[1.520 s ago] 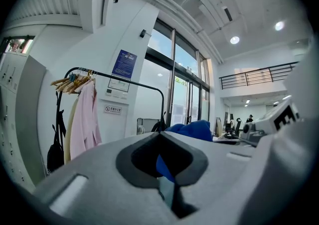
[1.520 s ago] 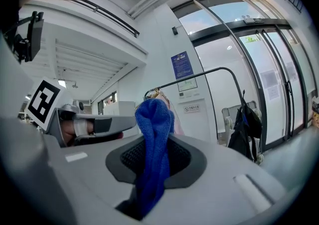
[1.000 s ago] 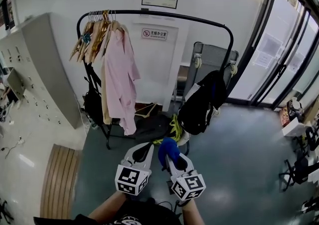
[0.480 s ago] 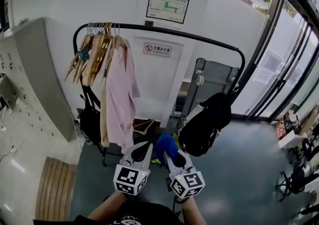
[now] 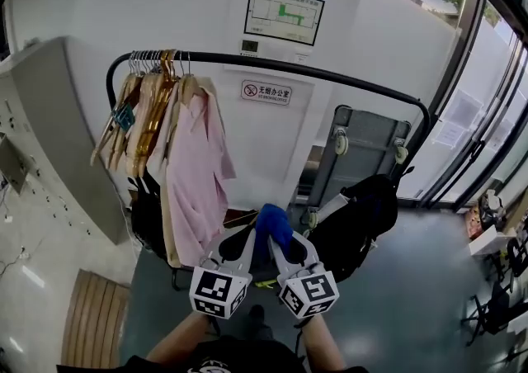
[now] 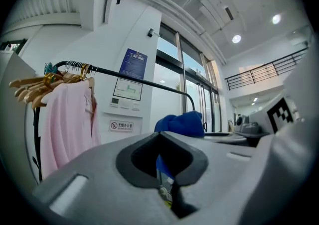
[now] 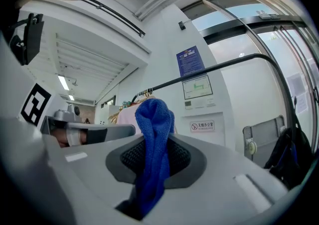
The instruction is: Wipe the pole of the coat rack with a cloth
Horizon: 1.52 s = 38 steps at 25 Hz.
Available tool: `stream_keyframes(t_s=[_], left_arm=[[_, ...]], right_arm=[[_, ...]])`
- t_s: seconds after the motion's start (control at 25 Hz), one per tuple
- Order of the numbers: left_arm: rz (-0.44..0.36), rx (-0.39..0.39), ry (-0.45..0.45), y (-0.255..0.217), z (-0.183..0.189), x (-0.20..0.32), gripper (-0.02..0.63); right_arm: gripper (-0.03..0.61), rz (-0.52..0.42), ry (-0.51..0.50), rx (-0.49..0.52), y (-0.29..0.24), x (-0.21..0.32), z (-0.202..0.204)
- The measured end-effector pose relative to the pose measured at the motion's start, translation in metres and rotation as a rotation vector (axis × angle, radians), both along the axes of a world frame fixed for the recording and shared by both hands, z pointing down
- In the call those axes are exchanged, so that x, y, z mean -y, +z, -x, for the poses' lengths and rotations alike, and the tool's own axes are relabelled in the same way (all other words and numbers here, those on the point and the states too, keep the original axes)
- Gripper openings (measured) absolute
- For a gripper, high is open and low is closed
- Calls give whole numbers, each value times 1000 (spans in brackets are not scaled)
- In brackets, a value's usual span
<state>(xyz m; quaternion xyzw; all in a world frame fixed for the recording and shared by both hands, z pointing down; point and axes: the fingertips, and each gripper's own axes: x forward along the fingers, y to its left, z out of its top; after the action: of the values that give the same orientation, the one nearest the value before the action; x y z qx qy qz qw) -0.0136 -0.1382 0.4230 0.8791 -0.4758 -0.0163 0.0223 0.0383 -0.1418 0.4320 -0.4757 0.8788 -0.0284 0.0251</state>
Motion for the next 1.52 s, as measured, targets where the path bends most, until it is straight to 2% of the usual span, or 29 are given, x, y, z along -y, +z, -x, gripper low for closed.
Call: stream_keyframes(t_s=[0.12, 0.16, 0.4, 0.52, 0.64, 0.92, 1.16, 1.36, 1.52], left_arm=[[-100, 95, -76, -17, -4, 36, 5], [-120, 106, -88, -24, -8, 48, 5], [-127, 1, -141, -56, -18, 113, 5], [-153, 5, -181, -71, -18, 144, 5], [-160, -28, -199, -89, -10, 165, 3], [-198, -53, -190, -129, 7, 195, 3], [-219, -63, -154, -138, 12, 204, 5], [-210, -66, -110, -132, 8, 209, 5], [-202, -75, -69, -131, 1, 214, 5]], right_arm=[[67, -64, -27, -2, -27, 45, -2], [69, -83, -39, -3, -37, 59, -3], [69, -211, -108, -50, -95, 137, -4], [69, -229, -119, -66, -108, 174, -3], [69, -238, -112, -62, -121, 199, -2], [69, -327, -87, -45, -195, 232, 22], [69, -362, 26, -81, -224, 264, 44], [69, -337, 78, -83, -224, 276, 38], [69, -354, 141, -77, -229, 271, 7]])
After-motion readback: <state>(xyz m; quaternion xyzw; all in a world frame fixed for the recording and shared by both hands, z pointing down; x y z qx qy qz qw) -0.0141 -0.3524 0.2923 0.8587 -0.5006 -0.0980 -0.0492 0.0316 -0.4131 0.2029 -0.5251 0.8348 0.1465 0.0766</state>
